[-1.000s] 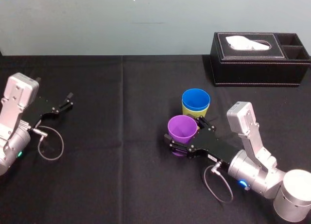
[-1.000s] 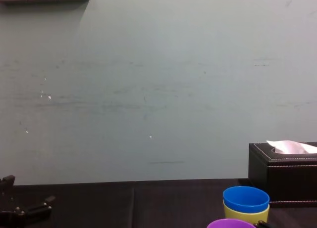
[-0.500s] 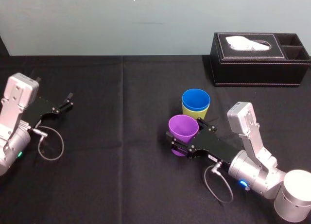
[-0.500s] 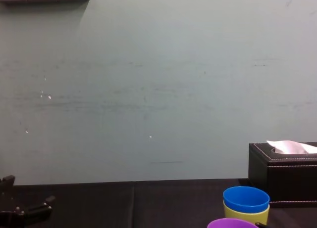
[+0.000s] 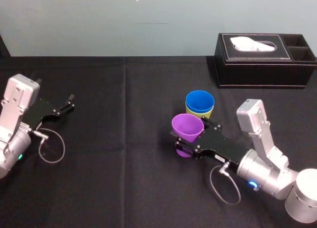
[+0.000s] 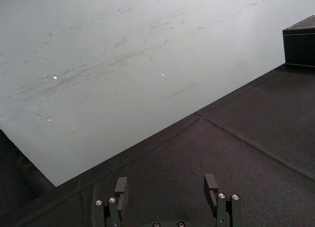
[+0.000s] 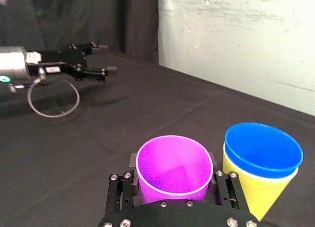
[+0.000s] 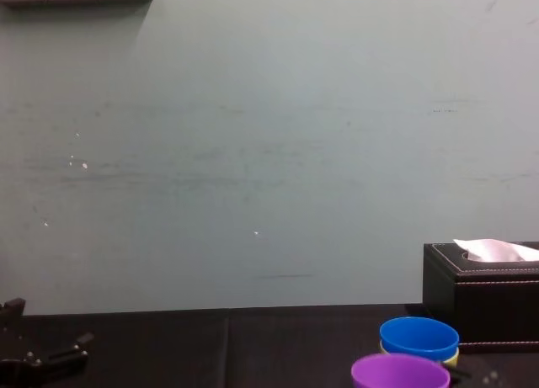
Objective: Stack the three plastic cups sequentially using one hand.
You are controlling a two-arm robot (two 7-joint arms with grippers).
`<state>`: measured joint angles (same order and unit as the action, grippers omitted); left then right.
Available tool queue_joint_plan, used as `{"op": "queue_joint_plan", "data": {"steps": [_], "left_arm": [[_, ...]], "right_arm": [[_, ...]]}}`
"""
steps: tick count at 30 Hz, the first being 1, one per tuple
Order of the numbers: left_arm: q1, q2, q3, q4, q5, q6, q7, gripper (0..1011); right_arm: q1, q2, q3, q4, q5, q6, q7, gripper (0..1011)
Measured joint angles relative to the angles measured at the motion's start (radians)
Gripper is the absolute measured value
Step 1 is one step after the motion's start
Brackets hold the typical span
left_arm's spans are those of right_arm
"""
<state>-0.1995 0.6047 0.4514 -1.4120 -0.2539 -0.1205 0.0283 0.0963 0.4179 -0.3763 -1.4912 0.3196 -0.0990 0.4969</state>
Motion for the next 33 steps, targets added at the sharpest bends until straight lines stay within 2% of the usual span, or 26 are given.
{"op": "queue_joint_plan", "data": {"steps": [10,16,24,33], "left_arm": [[0.000,0.000,0.000,0.000,0.000,0.000,0.000,1011],[0.000,0.000,0.000,0.000,0.000,0.000,0.000,1011],[0.000,0.000,0.000,0.000,0.000,0.000,0.000,1012],[0.000,0.000,0.000,0.000,0.000,0.000,0.000,1011]], "right_arm": [[0.008,0.060,0.023,-0.129,0.054,0.071,0.020,751],[0.047,0.093,0.037,-0.179,0.095,0.120,0.024,751],[0.103,0.102,0.038,-0.156,0.112,0.140,0.015,750],[0.181,0.081,0.020,-0.053,0.115,0.121,0.009,751]]}}
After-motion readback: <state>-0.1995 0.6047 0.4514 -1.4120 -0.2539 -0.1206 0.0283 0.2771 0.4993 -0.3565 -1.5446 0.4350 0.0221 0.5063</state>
